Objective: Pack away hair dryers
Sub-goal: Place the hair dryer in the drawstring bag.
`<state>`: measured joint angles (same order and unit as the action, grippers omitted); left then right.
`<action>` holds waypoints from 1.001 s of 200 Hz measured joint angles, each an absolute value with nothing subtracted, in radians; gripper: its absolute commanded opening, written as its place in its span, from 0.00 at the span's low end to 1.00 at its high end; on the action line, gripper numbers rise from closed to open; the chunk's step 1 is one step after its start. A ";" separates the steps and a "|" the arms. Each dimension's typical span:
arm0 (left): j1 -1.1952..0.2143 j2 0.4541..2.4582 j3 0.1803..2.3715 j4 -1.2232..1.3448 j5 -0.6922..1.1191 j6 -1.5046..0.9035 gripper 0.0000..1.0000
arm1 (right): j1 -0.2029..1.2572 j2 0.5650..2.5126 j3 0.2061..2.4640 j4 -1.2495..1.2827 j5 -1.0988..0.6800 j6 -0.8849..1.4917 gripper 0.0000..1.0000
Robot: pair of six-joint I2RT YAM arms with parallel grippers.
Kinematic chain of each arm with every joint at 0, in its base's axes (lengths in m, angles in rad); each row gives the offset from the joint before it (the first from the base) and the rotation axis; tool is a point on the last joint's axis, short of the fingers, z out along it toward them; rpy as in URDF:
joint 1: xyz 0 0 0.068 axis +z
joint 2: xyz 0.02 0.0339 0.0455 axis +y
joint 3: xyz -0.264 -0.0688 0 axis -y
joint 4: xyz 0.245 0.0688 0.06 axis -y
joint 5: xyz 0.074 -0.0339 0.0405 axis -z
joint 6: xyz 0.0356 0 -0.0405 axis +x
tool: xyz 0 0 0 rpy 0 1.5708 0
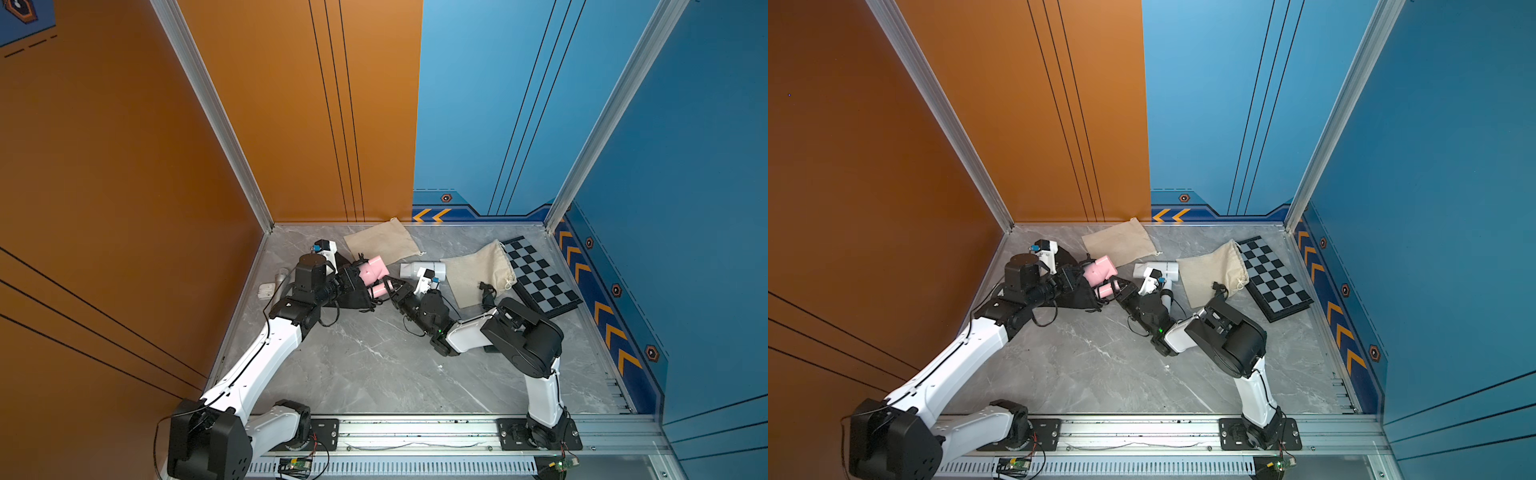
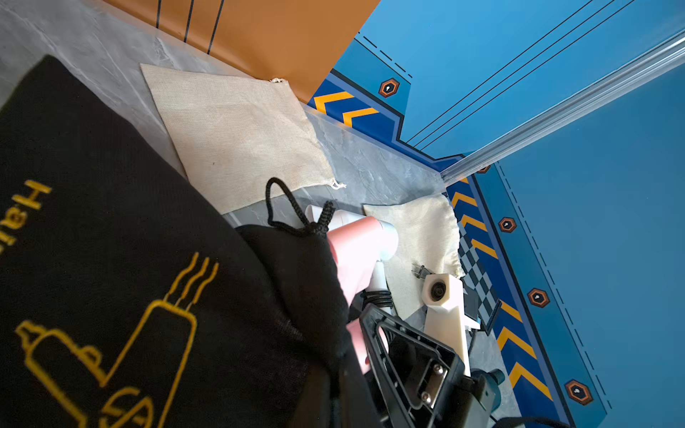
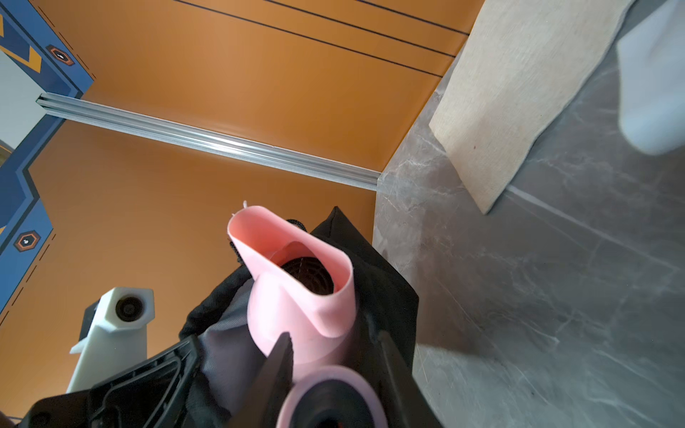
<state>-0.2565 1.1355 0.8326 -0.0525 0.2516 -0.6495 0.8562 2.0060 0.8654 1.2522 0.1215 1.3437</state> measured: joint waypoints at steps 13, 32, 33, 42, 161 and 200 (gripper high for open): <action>-0.261 1.130 0.807 -0.032 0.251 -0.664 0.00 | 0.865 2.006 0.854 1.251 0.147 1.344 0.13; -0.270 1.131 0.789 -0.020 0.252 -0.680 0.00 | 0.872 2.005 0.836 1.250 0.174 1.344 0.13; -0.270 1.131 0.789 -0.020 0.252 -0.680 0.00 | 0.872 2.005 0.835 1.250 0.174 1.344 0.13; -0.272 1.131 0.787 -0.015 0.254 -0.682 0.00 | 0.875 2.003 0.828 1.250 0.186 1.344 0.13; -0.378 1.187 0.787 -0.001 0.353 -0.672 0.00 | 0.863 1.943 0.808 1.210 0.223 1.315 0.14; -0.414 1.225 0.810 0.013 0.364 -0.692 0.00 | 0.865 1.943 0.809 1.195 0.234 1.298 0.14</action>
<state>-0.4137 1.2251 0.8097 0.0132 0.3637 -0.6918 0.8654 1.9427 0.8089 1.1946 0.2337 1.2984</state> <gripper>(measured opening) 0.057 0.339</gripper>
